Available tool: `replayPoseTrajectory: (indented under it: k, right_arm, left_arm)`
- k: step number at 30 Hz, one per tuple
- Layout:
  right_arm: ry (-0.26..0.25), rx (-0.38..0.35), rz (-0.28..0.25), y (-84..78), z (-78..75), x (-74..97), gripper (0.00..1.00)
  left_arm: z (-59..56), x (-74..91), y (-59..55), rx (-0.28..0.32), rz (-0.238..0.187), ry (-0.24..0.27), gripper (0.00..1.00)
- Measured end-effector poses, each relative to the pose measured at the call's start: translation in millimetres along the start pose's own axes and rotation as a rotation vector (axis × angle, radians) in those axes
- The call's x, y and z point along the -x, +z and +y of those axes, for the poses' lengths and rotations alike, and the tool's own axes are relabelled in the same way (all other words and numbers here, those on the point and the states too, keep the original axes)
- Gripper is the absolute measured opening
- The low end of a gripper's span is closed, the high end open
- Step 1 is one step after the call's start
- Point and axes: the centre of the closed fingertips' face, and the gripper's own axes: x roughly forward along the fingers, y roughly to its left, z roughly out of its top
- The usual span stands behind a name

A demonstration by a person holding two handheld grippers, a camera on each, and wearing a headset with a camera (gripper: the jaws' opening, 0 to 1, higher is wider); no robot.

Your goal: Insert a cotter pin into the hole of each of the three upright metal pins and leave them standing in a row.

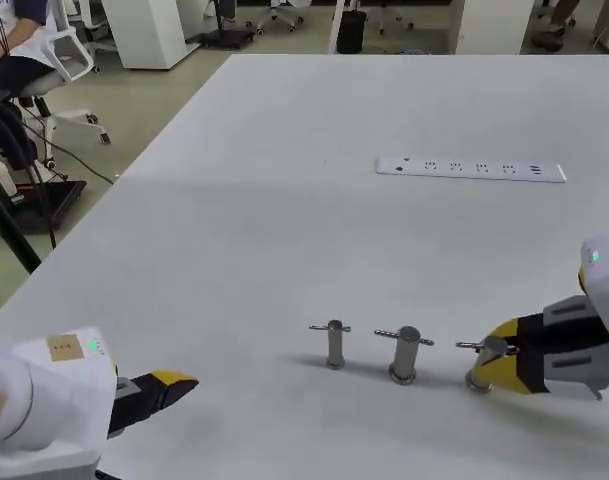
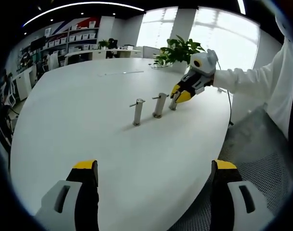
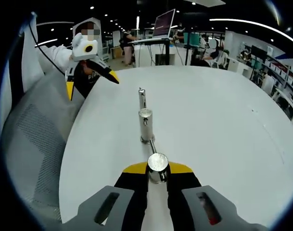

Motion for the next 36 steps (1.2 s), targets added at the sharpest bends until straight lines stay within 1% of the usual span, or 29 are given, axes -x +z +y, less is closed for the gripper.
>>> replayPoseTrajectory:
  k: [2,3,4,5,6,8,10,13,14,16,17,18,19,20,21,22,23,25,28,30,32,33,34,35,36]
  right_arm:
    - [-0.011,-0.007,-0.016,1.7,-0.5,0.1,0.11]
    - [-0.025,-0.018,-0.038,5.1,-1.4,1.1,0.15]
    - [-0.031,-0.039,-0.036,5.1,-1.8,1.1,0.21]
    - [-0.029,-0.042,-0.033,5.1,-1.6,1.0,0.29]
    - [-0.029,-0.053,-0.033,4.9,-0.9,1.8,0.33]
    - [-0.04,-0.061,-0.035,4.5,-0.5,4.2,0.36]
    - [-0.061,-0.067,-0.035,3.8,-0.4,9.0,0.39]
    - [-0.095,-0.116,-0.07,8.0,2.0,20.4,0.51]
    - [-0.103,-0.136,-0.079,9.7,2.9,23.6,0.53]
    - [-0.119,-0.165,-0.114,15.8,7.2,32.8,0.54]
    - [-0.134,-0.172,-0.128,18.8,9.2,38.2,0.57]
    - [-0.139,-0.175,-0.132,19.7,10.1,39.9,0.6]
    - [-0.159,-0.202,-0.152,23.4,13.5,46.7,0.64]
    - [-0.165,-0.214,-0.155,23.8,14.3,48.3,0.69]
    - [-0.19,-0.239,-0.164,24.3,16.3,54.0,0.74]
    - [-0.197,-0.24,-0.164,23.1,18.7,57.0,0.79]
    - [-0.202,-0.245,-0.161,21.8,20.8,59.1,0.8]
    - [-0.209,-0.265,-0.161,18.2,26.9,64.6,0.81]
    - [-0.247,-0.319,-0.174,12.2,32.6,73.5,0.83]
    - [-0.269,-0.354,-0.187,9.8,35.8,78.7,0.85]
    - [-0.279,-0.373,-0.194,8.8,37.6,81.3,0.88]
    - [-0.276,-0.399,-0.199,7.2,42.0,83.5,0.89]
    - [-0.284,-0.439,-0.201,6.0,43.3,84.4,0.93]
    - [-0.288,-0.456,-0.215,6.8,45.3,85.8,0.96]
    - [-0.292,-0.458,-0.214,5.8,47.4,87.1,0.98]
  left_arm:
    - [-0.1,-0.1,1.7,0.001,-0.008,-0.002,0.97]
    - [-0.6,0.1,2.8,-0.002,-0.011,-0.002,0.97]
    - [-0.8,0.2,2.8,-0.003,-0.01,-0.003,0.97]
    - [-0.8,0.1,2.9,-0.004,-0.011,-0.004,0.97]
    - [-1.0,0.3,3.2,-0.006,-0.013,-0.005,0.97]
    - [-1.1,0.5,3.7,-0.008,-0.015,-0.006,0.97]
    - [-0.4,0.8,4.7,-0.012,-0.022,-0.004,0.97]
    - [1.1,1.5,7.9,-0.015,-0.036,-0.001,0.97]
    - [1.8,1.8,8.2,-0.017,-0.036,0.001,0.97]
    - [2.2,2.4,9.2,-0.017,-0.038,0.001,0.97]
    - [2.0,2.7,10.4,-0.012,-0.041,0.0,0.98]
    - [1.9,2.8,11.4,-0.009,-0.045,-0.002,0.98]
    - [1.5,2.8,12.9,-0.011,-0.052,-0.006,0.98]
    - [1.6,2.7,14.0,-0.014,-0.056,-0.006,0.98]
    - [1.6,2.7,16.0,-0.018,-0.067,-0.006,0.98]
    - [1.3,2.7,17.8,-0.019,-0.076,-0.007,0.98]
    - [1.0,2.9,18.7,-0.013,-0.08,-0.01,0.98]
    - [0.7,3.2,20.3,-0.005,-0.088,-0.012,0.99]
    - [0.7,4.3,21.2,-0.006,-0.099,-0.013,0.99]
    - [0.5,5.4,20.8,0.006,-0.104,-0.018,0.99]
    - [1.2,7.0,19.6,0.015,-0.106,-0.019,0.99]
    - [1.5,7.6,19.5,0.018,-0.109,-0.019,0.99]
    - [2.2,8.4,19.0,0.022,-0.11,-0.017,0.99]
    - [2.6,9.0,18.5,0.024,-0.11,-0.018,0.99]
    - [3.0,9.9,17.7,0.03,-0.11,-0.02,0.99]
